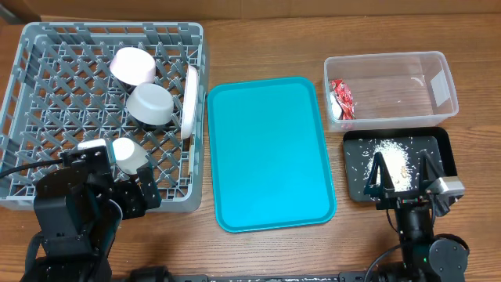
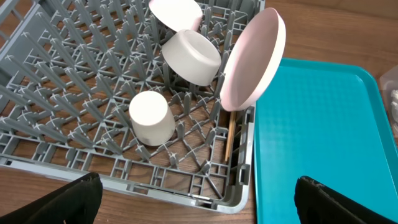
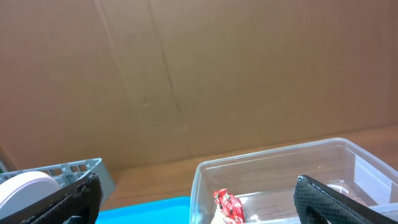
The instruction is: Sort waste into correct bins and load items into the dishwasher
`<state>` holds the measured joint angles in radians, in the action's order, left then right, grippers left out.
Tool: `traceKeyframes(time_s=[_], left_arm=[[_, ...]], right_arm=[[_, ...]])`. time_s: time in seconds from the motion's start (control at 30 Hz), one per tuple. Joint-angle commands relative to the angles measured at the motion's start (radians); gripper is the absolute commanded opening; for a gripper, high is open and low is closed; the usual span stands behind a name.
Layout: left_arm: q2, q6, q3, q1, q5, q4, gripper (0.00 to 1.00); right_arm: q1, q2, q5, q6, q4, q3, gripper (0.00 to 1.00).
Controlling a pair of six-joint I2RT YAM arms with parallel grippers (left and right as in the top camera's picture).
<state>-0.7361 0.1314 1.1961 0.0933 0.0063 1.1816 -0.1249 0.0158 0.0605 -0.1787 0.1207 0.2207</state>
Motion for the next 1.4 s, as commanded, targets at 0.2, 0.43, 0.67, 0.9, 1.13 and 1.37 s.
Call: traceKeyframes(time_s=[0.2,0.43,0.67,0.9,1.13,1.37], left_arm=[[-0.002,0.011,-0.002,0.004,-0.006,0.000,1.00],[-0.002,0.011,-0.002,0.004,-0.006,0.000,1.00],[-0.002,0.011,-0.002,0.004,-0.006,0.000,1.00],[-0.002,0.011,-0.002,0.004,-0.006,0.000,1.00],[-0.002,0.011,-0.002,0.004,-0.006,0.000,1.00],[-0.002,0.011,-0.002,0.004,-0.006,0.000,1.00]], right_arm=[[0.002,-0.013,0.016,0.154,-0.065,-0.014,1.00],[0.002,-0.013,0.001,0.183,-0.140,-0.140,1.00],[0.002,-0.013,-0.027,0.192,-0.105,-0.213,1.00],[0.002,-0.013,-0.055,0.202,-0.036,-0.213,1.00],[0.002,-0.013,-0.055,0.202,-0.036,-0.213,1.00],[0.002,-0.013,-0.055,0.202,-0.037,-0.213,1.00]])
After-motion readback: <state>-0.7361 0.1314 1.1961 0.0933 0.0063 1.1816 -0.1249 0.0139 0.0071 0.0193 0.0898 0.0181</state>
